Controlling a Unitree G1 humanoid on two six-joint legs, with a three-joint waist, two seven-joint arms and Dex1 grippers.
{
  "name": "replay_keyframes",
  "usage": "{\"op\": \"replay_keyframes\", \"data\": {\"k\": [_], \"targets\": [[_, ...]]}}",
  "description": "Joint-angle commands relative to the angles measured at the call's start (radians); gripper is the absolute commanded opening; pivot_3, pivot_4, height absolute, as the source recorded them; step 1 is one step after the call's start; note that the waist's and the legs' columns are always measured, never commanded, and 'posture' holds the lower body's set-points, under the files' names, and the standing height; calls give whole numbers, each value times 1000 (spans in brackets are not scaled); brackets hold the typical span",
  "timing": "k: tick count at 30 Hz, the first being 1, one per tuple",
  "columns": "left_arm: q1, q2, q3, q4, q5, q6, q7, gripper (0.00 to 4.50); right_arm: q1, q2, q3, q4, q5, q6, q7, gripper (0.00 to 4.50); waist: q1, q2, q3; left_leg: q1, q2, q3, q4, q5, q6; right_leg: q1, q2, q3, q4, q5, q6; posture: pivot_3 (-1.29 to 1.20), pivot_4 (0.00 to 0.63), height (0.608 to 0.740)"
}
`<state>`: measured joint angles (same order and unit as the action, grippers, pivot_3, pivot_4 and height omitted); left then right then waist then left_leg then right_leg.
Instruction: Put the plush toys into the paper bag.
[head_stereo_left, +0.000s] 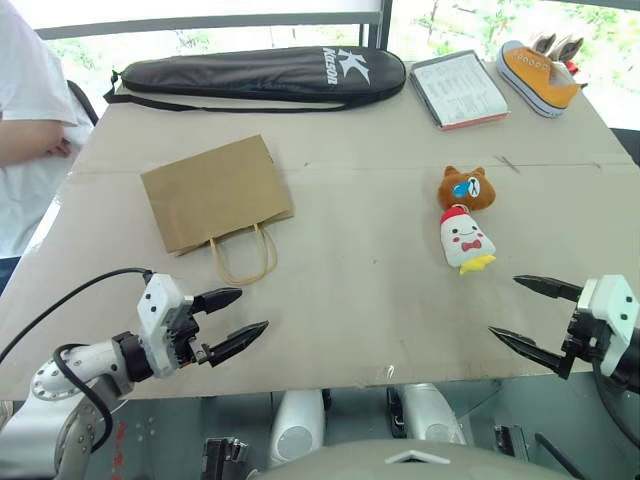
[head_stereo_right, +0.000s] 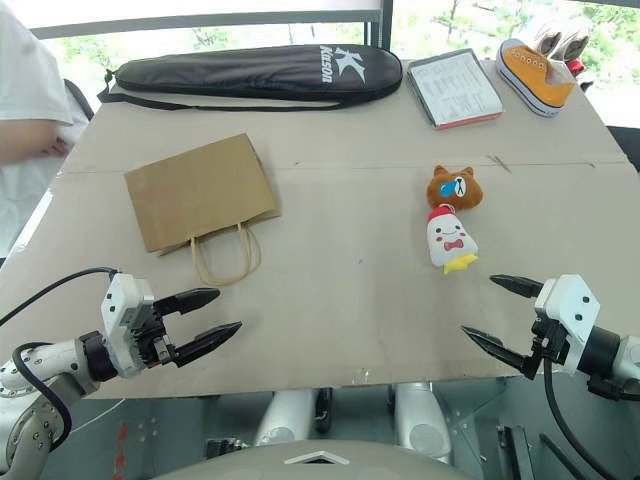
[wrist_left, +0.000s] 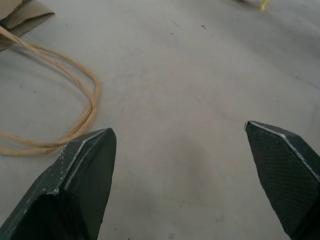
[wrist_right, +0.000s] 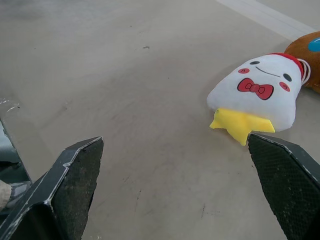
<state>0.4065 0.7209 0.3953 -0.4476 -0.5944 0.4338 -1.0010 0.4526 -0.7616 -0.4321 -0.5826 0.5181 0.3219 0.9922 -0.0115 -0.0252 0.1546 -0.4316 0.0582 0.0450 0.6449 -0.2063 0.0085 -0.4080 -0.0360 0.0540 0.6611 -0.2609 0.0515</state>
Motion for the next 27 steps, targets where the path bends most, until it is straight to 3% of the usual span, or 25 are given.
{"op": "replay_keyframes", "data": {"k": [1,8,12,19,23,27], "targets": [[-28,10,34,9,-3,-32,8,4451,-28,6,34,-8,10,-38,24,4500,0,0,0,0,0,0,0,0,0,0,0,0,0,0,0,0,150,740],[-228,189,98,442,162,-327,-122,4451,-177,44,227,-13,4,-45,17,4500,0,-1,0,0,0,1,-1,0,0,-2,2,-4,1,0,0,0,150,740],[-357,268,46,693,320,-643,-138,4451,-194,55,285,2,-21,-69,20,4500,4,-2,0,0,1,3,-2,0,0,-3,-1,-1,-1,1,-2,0,150,740],[-621,262,-138,991,555,-1178,-56,4451,-239,75,319,-44,-5,-30,-45,4500,9,-4,-1,-2,-1,8,-3,0,1,-3,-1,-2,-2,1,-1,0,150,740],[-700,232,-226,1095,600,-1338,-26,4451,-259,71,320,-74,10,6,-83,4500,7,-5,-1,-1,0,9,-3,0,1,-2,1,-1,0,1,-1,0,150,740],[-749,191,-292,1132,590,-1354,-16,2969,-268,62,313,-103,19,39,-119,4500,3,-5,-1,-1,0,9,-3,0,1,-2,3,-1,1,3,2,0,150,740]]}}
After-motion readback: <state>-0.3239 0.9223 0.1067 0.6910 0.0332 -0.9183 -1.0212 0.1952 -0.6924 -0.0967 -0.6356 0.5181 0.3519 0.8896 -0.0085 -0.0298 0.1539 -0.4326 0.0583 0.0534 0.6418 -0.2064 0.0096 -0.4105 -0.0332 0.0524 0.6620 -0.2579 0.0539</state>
